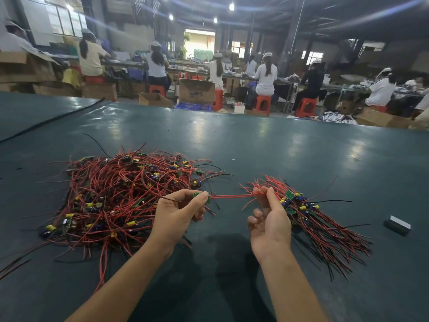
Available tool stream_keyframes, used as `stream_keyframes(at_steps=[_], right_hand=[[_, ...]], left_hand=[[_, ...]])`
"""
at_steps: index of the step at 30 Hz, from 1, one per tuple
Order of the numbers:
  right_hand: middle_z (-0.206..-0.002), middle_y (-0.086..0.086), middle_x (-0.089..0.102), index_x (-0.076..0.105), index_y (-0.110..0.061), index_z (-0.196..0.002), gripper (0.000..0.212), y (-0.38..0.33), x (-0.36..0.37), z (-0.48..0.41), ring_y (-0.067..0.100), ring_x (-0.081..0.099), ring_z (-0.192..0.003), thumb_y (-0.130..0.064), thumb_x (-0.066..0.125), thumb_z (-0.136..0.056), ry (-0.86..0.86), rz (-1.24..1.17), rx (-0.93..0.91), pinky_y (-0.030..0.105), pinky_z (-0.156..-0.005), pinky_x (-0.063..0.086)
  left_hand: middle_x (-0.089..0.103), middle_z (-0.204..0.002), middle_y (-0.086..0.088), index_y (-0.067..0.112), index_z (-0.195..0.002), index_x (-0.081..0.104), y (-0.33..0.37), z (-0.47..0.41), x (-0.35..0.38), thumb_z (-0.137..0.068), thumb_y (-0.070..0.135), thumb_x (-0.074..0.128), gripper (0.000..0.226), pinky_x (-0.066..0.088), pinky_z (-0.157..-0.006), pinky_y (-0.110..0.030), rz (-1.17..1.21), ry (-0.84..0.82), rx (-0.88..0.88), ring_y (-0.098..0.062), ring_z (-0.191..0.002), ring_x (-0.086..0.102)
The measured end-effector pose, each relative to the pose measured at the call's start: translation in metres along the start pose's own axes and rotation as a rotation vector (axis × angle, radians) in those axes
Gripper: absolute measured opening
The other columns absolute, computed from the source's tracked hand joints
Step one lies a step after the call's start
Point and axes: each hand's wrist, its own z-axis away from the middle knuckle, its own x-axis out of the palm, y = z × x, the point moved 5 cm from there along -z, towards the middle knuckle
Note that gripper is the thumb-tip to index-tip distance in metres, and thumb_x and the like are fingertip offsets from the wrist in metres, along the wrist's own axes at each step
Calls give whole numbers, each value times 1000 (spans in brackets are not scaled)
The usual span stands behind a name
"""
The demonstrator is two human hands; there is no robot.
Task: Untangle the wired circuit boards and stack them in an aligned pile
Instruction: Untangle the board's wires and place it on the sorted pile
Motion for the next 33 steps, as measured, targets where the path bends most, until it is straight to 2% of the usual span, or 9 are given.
stream_keyframes(at_steps=[4,8,12,14,18,22,26,30,33], right_hand=[[-91,-5,76,73,-22,-96,18,5,8,7,4,44,-48,-38,69,-88,-80,116,-57,16,-39,36],[-73,-5,70,78,-26,-76,19,36,27,24,11,50,-56,-42,80,-66,-226,276,-52,21,-46,38],[-72,4,69,81,-22,-79,10,47,35,31,26,53,-75,-25,74,-85,-274,280,-109,36,-67,44],[-70,4,65,81,-22,-74,15,44,31,27,22,51,-68,-23,73,-87,-230,291,-102,33,-63,44],[-56,-9,61,78,-17,-72,18,20,16,11,3,38,-41,-21,72,-88,-42,153,-35,16,-37,31],[-57,-8,60,74,-15,-84,13,-3,3,-1,2,37,-40,-20,66,-93,38,13,-34,14,-35,28],[-60,-8,57,76,-18,-80,16,-4,5,1,3,37,-42,-23,67,-92,-5,-12,-76,15,-36,29],[-60,-11,60,78,-26,-70,12,7,21,16,4,38,-44,-32,75,-81,-191,170,-134,16,-38,31],[-57,-7,60,80,-27,-72,13,14,35,29,5,36,-41,-35,72,-78,-308,302,-224,18,-38,31]], left_hand=[[64,-61,-4,17,-76,77,-2,-1,-1,-68,28,75,14,51,-51,-18,90,40,-33,-12,-51,57],[67,-64,-3,18,-78,78,-3,3,7,-65,30,75,18,50,-52,-18,88,-15,-31,-11,-52,59],[70,-67,-2,11,-86,76,-4,4,9,-68,28,74,25,51,-56,-18,29,-56,-31,-9,-59,65],[68,-62,-3,8,-83,74,-5,4,11,-71,22,74,19,50,-55,-18,6,-66,-20,-10,-55,61],[63,-55,-1,7,-77,71,-3,0,4,-82,5,70,5,47,-50,-17,16,9,3,-8,-48,54],[62,-55,-2,8,-76,72,1,-1,0,-73,16,74,8,47,-50,-17,28,10,15,-8,-48,54],[62,-56,-2,13,-72,74,-1,2,5,-66,23,74,12,48,-50,-17,69,10,-15,-9,-48,54],[63,-57,-3,16,-71,78,-2,1,5,-64,26,76,12,48,-50,-17,131,-26,-87,-9,-48,54],[67,-62,-3,13,-82,79,-3,5,11,-59,36,79,32,50,-52,-17,144,-78,-119,-8,-51,58]])
